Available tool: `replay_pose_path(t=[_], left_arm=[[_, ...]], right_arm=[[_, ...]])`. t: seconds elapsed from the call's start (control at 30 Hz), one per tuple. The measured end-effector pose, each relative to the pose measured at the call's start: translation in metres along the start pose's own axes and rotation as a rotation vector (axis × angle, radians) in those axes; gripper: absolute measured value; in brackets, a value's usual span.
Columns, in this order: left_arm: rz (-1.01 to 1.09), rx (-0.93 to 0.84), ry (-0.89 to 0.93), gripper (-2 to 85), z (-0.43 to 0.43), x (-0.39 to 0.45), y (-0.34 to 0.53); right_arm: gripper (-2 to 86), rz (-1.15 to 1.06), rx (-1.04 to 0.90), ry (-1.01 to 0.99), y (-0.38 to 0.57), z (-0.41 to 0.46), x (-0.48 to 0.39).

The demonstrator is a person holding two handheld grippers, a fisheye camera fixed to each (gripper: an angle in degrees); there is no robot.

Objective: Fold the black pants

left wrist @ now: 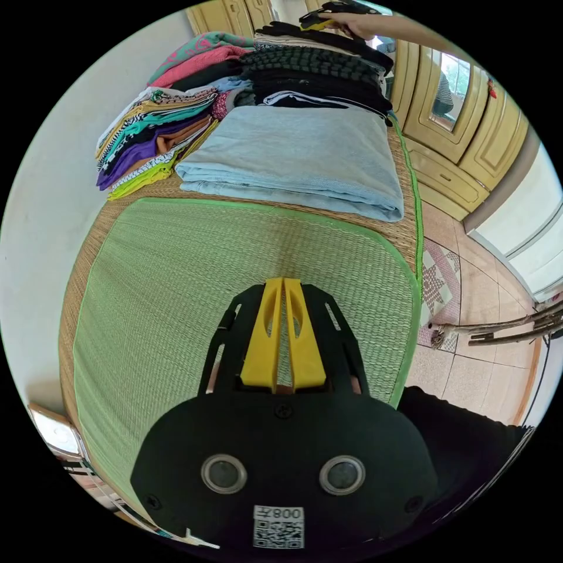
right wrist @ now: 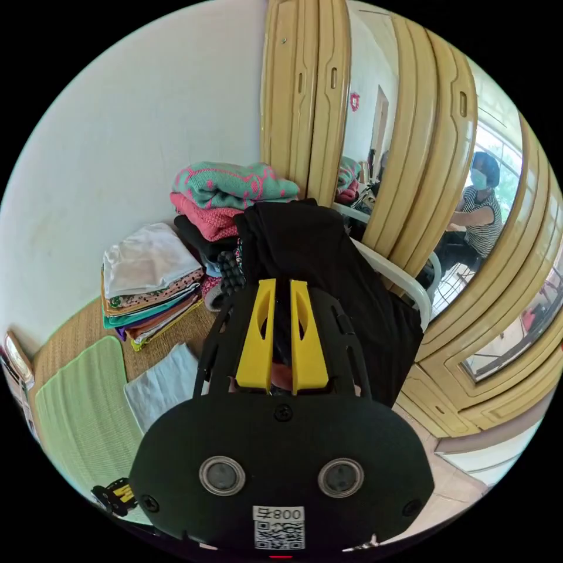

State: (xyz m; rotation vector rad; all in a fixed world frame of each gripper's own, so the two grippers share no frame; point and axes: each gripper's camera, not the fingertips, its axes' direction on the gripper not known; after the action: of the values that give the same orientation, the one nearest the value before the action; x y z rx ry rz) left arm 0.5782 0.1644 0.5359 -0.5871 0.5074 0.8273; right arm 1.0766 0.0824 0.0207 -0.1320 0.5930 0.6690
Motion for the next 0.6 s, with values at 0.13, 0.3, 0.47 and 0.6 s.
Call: replay_pose_path(t=[0.13, 0.3, 0.47, 0.6], left_arm=[[-0.030, -0.012, 0.149, 0.3, -0.024, -0.031, 0.020], [-0.128, 0.132, 0.323, 0.3, -0.085, -0.070, 0.059], [-0.159, 0.277, 0.367, 0.3, -0.161, -0.099, 0.107], [-0.192, 0.406, 0.403, 0.3, -0.234, -0.127, 0.156]], right_arm=[[1.2, 0.081, 0.026, -0.151, -0.004, -0.029, 0.023], [0.8, 0.047, 0.121, -0.284, 0.007, -0.090, 0.035], [0.6, -0.050, 0.254, -0.488, 0.025, -0.172, 0.025], [0.6, -0.153, 0.308, -0.663, 0.037, -0.238, -0.003]])
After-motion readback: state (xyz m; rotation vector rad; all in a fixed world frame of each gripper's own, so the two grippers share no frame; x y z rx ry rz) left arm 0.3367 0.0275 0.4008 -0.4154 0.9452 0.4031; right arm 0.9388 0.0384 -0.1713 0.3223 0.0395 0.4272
